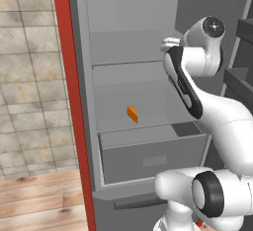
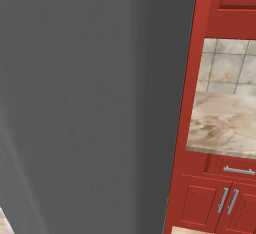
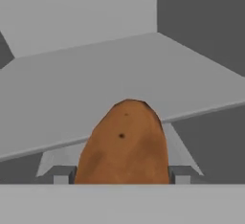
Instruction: Pick potato from the fridge and place it on the plate on the counter.
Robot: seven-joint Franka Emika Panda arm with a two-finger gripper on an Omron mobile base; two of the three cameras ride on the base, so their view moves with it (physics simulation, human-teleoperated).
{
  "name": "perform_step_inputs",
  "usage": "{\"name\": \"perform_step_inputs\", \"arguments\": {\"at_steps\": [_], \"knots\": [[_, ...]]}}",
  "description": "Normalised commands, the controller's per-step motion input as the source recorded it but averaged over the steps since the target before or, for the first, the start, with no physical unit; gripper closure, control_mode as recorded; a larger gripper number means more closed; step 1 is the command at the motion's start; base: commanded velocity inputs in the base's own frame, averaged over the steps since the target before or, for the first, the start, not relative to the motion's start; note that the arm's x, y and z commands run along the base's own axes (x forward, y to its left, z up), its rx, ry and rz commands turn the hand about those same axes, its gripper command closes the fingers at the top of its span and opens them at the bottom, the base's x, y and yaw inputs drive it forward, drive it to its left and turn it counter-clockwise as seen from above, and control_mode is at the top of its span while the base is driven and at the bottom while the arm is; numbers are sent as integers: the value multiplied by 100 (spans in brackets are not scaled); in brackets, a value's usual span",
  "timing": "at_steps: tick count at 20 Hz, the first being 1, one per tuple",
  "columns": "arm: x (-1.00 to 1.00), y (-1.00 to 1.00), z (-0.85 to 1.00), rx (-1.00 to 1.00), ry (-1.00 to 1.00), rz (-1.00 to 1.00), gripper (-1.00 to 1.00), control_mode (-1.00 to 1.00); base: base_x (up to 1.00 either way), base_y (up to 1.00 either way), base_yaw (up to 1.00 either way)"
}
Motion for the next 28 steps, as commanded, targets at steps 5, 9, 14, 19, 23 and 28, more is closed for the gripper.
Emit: {"name": "perform_step_inputs", "arguments": {"at_steps": [5,9,14,19,23,28], "knots": [[-56,57,0,-1,23,12,100,-100,0,0,0],[-70,11,-6,0,14,2,100,-100,0,0,0],[-75,0,-36,0,3,1,100,-100,0,0,0],[-63,0,-55,-5,0,1,100,-100,0,0,0],[-33,0,-60,-7,0,0,100,-100,0,0,0],[-21,0,-56,-4,0,0,100,-100,0,0,0]]}}
